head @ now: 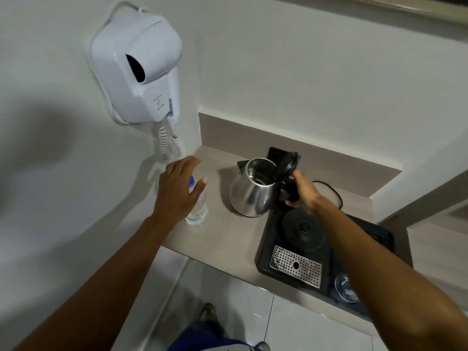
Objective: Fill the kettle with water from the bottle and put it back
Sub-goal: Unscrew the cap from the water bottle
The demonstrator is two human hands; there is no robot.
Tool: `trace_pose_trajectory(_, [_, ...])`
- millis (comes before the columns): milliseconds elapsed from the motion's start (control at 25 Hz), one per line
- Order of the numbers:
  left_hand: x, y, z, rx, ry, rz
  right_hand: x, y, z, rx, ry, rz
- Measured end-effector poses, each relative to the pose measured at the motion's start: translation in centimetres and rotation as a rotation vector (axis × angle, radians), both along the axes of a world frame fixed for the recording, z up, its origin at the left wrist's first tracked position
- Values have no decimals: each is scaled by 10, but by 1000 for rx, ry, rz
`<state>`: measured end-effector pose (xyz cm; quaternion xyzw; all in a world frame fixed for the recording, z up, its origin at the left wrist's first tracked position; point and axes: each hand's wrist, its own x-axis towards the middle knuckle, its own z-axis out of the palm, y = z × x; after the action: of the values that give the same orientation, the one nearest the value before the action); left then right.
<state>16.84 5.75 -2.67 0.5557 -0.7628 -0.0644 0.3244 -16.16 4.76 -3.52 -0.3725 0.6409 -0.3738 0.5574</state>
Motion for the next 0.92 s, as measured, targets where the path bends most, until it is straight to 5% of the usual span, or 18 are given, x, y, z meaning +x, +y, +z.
trace_pose_trajectory(240, [28, -4, -14, 166, 204, -17, 36, -27, -46, 113, 47, -26])
trace_pose_trajectory(440, [30, -16, -9, 150, 154, -15, 37, -34, -56, 119, 116, 32])
trace_pose_trajectory(600, [17, -22, -1, -7, 153, -7, 33, -35, -57, 109, 141, 63])
trace_pose_trajectory(720, [-10, -3, -18, -166, 200, -185, 32, -33, -57, 118, 158, 98])
trace_pose_trajectory(840, [-44, 36, -82, 95, 160, -413, 33, -34, -58, 113, 148, 85])
trace_pose_trajectory(920, [-53, 56, -127, 410, 227, -348, 36, -35, -57, 117, 147, 71])
